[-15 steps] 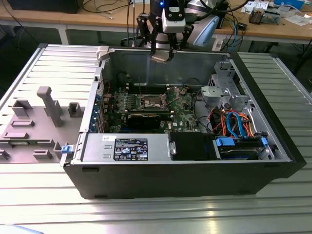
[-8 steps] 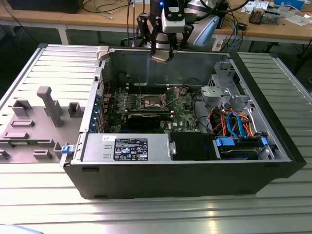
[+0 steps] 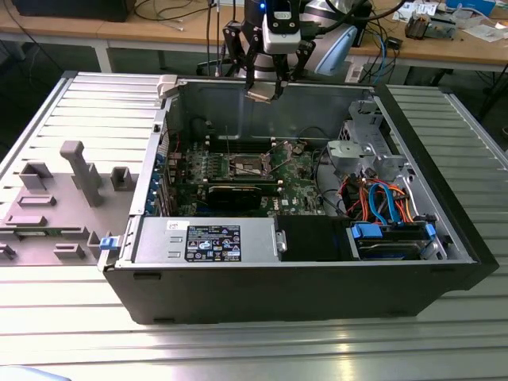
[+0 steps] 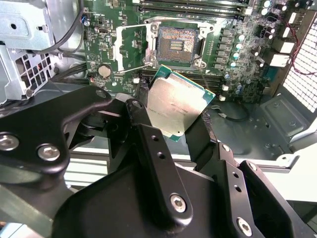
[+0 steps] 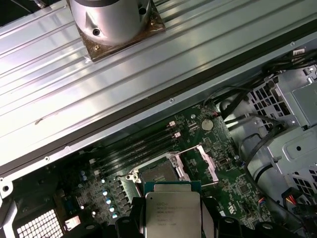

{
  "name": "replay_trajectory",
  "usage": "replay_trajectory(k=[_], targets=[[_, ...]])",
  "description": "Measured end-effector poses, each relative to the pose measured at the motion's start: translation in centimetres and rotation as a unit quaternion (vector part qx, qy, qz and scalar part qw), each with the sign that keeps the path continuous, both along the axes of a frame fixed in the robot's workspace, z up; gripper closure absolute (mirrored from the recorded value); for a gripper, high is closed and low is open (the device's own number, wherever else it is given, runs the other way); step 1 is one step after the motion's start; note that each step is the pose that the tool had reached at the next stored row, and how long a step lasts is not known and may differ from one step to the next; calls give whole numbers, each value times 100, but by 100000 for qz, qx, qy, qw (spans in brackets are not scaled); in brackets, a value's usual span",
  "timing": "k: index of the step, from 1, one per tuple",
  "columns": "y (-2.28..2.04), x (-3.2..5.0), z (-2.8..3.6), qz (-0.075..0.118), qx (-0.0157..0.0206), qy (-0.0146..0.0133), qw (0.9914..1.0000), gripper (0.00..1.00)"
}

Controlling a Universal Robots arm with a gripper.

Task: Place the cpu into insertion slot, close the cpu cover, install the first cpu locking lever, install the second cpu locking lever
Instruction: 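Place the cpu into insertion slot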

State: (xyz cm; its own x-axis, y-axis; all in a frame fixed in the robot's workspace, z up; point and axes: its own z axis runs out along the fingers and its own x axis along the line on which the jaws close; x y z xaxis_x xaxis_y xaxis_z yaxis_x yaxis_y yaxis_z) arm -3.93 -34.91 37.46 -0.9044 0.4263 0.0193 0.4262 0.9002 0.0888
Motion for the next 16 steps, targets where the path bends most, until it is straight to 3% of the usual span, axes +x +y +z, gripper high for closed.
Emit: replay_trajectory(k=[8,16], targets=[[0,0,-2,-465,2,-2,99999,45],[0,-1,-4,-2147,0,-1,99977,45]])
